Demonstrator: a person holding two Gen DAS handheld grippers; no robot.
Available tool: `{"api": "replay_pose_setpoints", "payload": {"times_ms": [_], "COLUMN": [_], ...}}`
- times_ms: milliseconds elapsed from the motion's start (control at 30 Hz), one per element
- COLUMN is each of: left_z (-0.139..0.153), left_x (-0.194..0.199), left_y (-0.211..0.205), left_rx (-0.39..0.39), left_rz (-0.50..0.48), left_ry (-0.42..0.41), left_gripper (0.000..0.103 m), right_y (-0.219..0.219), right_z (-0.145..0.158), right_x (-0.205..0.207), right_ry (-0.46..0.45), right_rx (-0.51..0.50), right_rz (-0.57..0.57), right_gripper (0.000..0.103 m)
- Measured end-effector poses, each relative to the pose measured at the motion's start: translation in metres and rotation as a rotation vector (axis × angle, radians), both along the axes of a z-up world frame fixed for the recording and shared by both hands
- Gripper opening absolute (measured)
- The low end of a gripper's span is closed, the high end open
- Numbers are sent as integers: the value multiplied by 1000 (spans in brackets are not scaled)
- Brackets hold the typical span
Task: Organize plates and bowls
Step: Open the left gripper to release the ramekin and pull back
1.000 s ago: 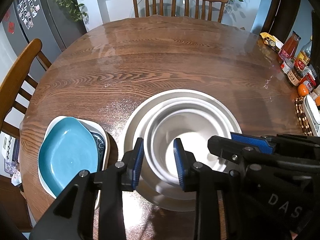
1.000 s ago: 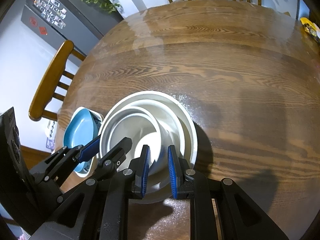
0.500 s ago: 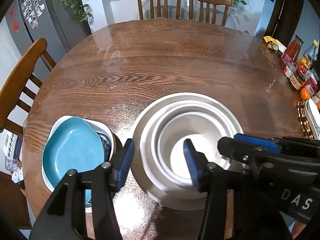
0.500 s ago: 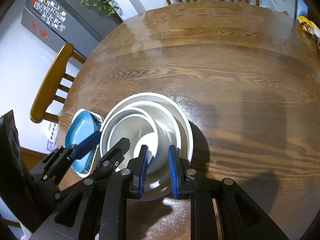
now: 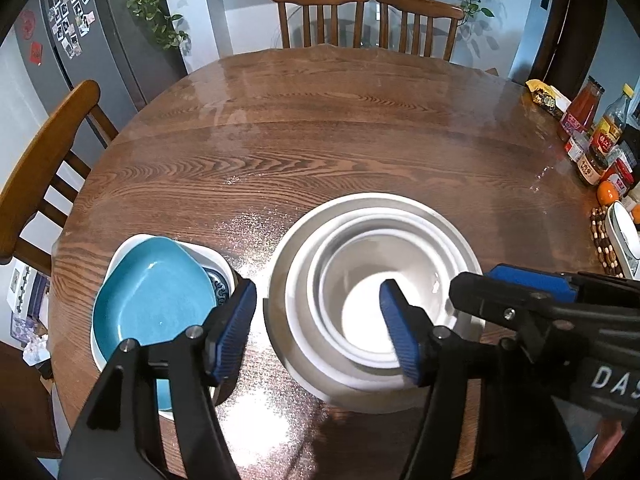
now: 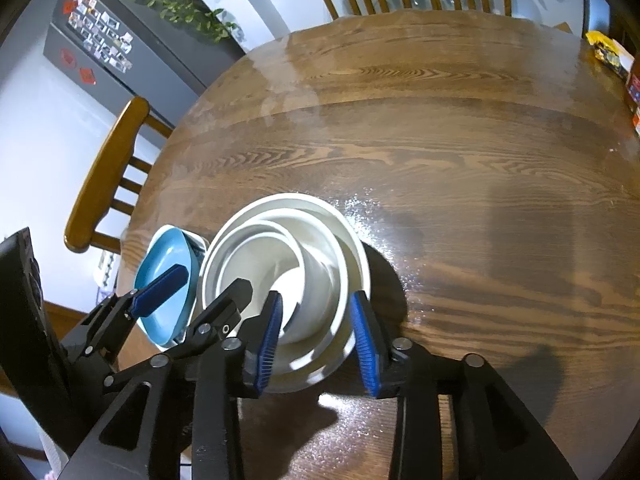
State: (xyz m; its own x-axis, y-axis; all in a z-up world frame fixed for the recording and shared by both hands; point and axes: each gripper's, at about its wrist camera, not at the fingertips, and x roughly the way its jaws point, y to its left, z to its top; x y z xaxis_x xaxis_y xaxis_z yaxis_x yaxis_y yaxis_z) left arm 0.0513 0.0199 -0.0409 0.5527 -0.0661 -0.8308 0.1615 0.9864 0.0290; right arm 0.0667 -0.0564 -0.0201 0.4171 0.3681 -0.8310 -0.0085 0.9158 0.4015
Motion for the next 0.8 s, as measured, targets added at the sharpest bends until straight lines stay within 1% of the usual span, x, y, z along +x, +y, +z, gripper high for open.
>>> {"api": "replay_pose_setpoints", "payload": {"times_ms": [100,167,233,267,300,500,600,767,800], "left_z": [2,3,4,5,6,10,11,17,18], "left_x": [-3,-5,-7,-8,-10,-14,-16,-20,-21], "left_y": [-2,-4,-5,-5,-5,-5,-2,-1,-1], "left_rx": [3,6,7,7,9,11,12,3,2], "left_rz": [-9,-14,-13,-13,-12,-1,6,16,17], "left_ry": [-6,-11,-17,-22,-26,-33,-38,-47,-49], "left_gripper": [63,67,77,77,77,79,87,88,88], "right_y": [-1,-1,-2,-2,-2,-4,-6,-12,-14], "right_z": [2,4,5,7,8,12,16,22,22], "right_x": [-3,-5,-6,-8,-10,-16,-19,-26,-27], "right_ry": [-8,-15,-19,-23,-31,-47,-65,-93,-96], "right_rx": [11,15,17,19,22,37,41,40,41], "right_rz": [1,5,8,10,12,17,20,8,4], "right_gripper": [46,46,51,55,57,58,61,63,66]}}
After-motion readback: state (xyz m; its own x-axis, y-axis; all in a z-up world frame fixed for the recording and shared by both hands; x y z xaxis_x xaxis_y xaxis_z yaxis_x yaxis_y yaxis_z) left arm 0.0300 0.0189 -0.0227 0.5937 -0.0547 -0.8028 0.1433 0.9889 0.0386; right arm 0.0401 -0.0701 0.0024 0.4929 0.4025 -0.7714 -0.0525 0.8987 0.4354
